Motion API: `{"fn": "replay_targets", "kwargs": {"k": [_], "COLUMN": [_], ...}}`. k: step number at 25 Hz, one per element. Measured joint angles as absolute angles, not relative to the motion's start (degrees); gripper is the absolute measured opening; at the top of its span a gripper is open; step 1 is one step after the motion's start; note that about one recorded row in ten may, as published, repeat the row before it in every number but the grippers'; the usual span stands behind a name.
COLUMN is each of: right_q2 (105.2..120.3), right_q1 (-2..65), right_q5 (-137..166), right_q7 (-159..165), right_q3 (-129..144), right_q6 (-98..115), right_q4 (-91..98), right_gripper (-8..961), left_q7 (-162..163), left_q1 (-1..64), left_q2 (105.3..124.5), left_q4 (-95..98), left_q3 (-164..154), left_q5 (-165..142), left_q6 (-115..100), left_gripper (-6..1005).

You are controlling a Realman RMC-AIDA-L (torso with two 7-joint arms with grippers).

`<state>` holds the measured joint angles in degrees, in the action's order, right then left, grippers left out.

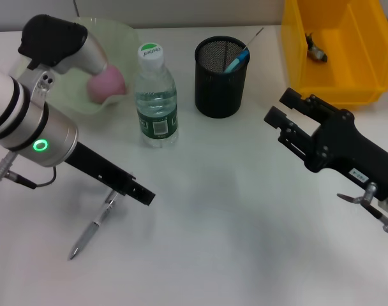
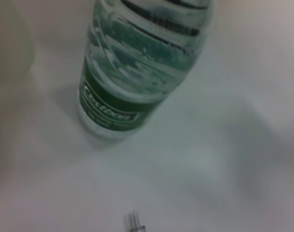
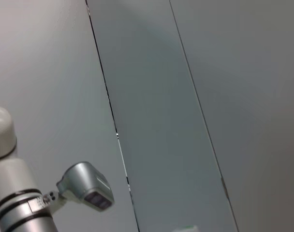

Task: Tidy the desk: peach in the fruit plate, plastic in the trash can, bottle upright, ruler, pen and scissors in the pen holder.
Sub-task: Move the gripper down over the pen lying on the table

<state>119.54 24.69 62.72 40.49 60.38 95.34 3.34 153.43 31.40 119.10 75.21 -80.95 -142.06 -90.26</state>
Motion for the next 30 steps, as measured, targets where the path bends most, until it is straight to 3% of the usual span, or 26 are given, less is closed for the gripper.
{"fn": "replay_targets", "kwargs": {"k": [30], "right_q2": [119.73], "right_q1": [27.36], "right_q5": [63.18], "right_q7": [40.7], "right_q3": [61.04], "right_q6": [93.18], "right_q4": [3.23], "right_gripper": [479], "left_q7": [153.54], "left_q1": [34.47], "left_q2": [118.99], "left_q4": [69.54], "left_q3": [-81.13], "left_q5": [-147.31], "left_q6": [-89.13], "left_gripper": [787]}}
